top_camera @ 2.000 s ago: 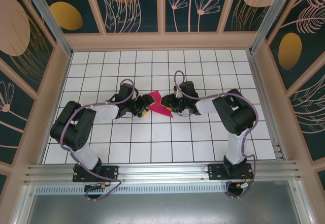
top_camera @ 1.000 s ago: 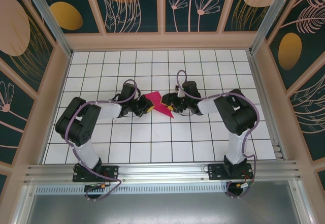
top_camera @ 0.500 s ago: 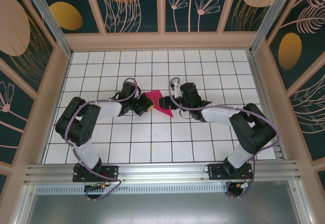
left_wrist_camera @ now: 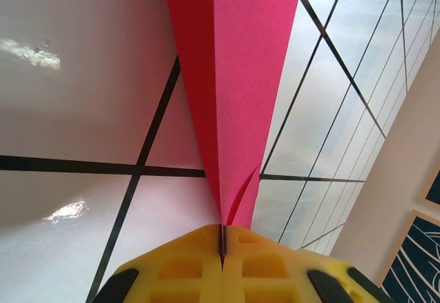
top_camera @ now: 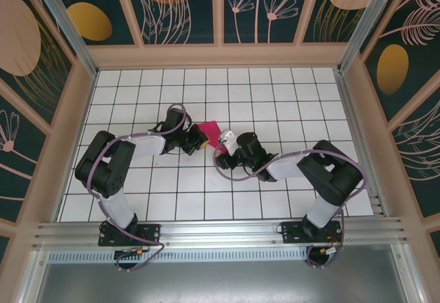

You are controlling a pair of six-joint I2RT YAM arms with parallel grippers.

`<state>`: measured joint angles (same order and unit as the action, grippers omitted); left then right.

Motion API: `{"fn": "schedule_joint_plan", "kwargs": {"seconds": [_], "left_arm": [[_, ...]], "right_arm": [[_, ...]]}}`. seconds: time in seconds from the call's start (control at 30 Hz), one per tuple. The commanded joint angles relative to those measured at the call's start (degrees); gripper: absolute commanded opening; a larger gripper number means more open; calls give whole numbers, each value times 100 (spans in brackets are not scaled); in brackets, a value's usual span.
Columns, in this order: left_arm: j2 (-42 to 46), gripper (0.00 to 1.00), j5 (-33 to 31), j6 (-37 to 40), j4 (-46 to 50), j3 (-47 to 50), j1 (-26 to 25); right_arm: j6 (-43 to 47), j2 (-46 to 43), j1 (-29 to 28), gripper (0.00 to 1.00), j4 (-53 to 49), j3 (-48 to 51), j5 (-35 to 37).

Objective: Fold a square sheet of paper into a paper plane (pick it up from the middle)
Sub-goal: Fold the wing for the fifth time at the center of the table.

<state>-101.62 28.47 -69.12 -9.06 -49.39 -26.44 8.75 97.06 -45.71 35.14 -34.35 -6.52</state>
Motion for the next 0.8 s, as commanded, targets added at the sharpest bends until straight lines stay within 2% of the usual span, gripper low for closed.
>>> {"fn": "schedule_joint_plan", "kwargs": {"seconds": [0.0,0.1,0.37,0.77], "left_arm": [[121,1,32,-66,185,-146,-28],[117,1,55,-65,209,-151,-27],[116,1,66,-44,282,-194,-29],[132,2,60,-40,399,-264,-28]], "right_arm": [[584,312,-121,60,559,-152,626],[674,466,-129,59,712,-247,909],[1065,859,-262,52,1122,-361,1047],[1199,1167,-328,22,1329,-501,1214]]}}
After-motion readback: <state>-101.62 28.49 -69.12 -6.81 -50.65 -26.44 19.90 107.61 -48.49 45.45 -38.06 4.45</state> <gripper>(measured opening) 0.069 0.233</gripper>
